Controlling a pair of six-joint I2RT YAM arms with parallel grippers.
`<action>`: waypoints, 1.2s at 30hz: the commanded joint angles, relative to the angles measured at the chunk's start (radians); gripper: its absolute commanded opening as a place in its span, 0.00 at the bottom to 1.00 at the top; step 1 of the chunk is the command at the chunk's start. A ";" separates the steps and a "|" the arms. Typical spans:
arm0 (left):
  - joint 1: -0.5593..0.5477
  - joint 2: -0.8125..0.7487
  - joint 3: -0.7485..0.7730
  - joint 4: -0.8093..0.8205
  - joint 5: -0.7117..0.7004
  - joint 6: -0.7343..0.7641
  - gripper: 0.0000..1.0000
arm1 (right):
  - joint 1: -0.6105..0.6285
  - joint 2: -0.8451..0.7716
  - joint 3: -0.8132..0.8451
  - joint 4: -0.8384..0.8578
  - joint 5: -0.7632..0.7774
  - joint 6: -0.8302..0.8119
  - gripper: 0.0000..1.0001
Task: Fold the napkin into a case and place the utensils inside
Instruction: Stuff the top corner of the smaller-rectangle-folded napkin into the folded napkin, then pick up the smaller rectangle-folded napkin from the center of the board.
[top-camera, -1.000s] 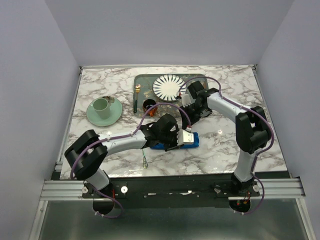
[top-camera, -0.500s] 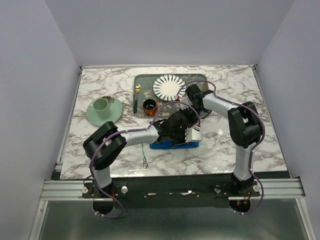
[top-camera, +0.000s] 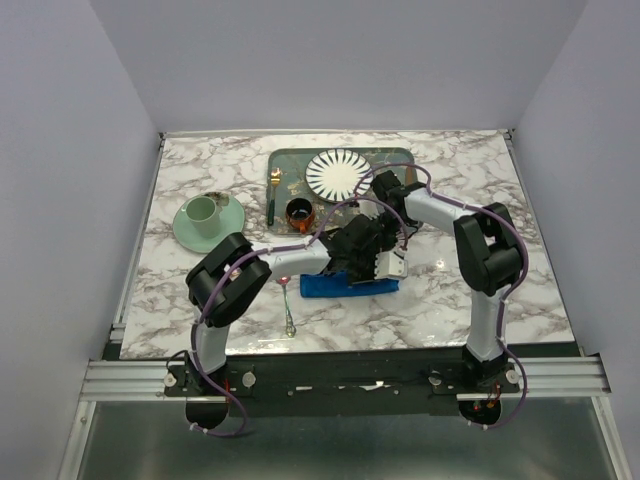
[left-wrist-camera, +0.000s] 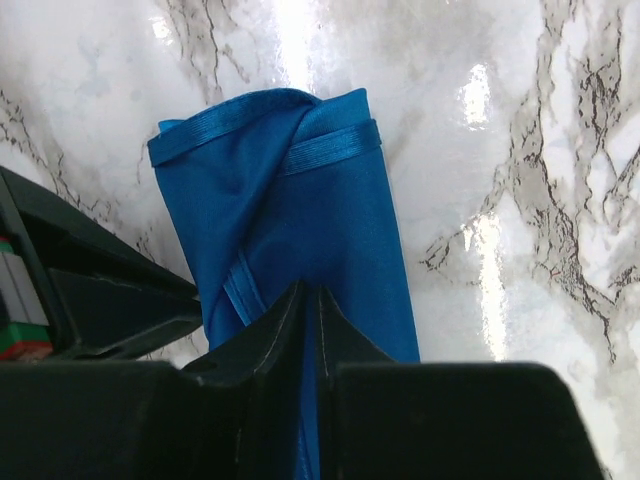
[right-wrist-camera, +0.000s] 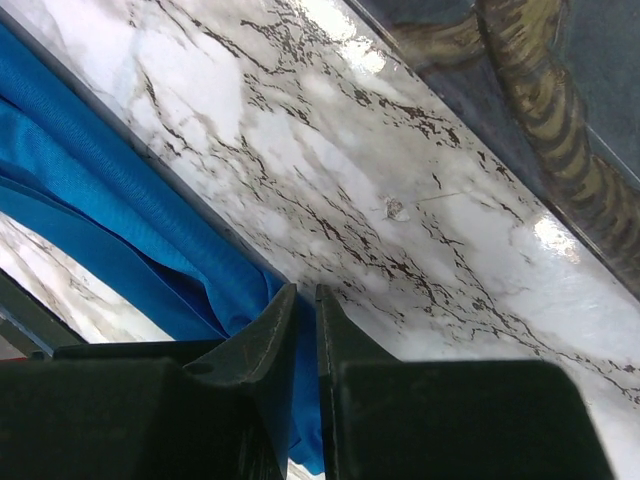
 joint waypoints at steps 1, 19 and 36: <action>0.030 0.046 0.068 -0.115 0.090 0.077 0.18 | 0.006 0.000 -0.050 -0.001 0.019 -0.037 0.19; 0.228 -0.380 0.074 -0.367 0.327 -0.063 0.51 | -0.043 -0.101 0.150 -0.164 -0.077 -0.239 0.51; 0.110 -0.411 -0.303 -0.215 0.091 0.130 0.40 | 0.049 0.086 0.254 -0.093 -0.116 -0.069 0.36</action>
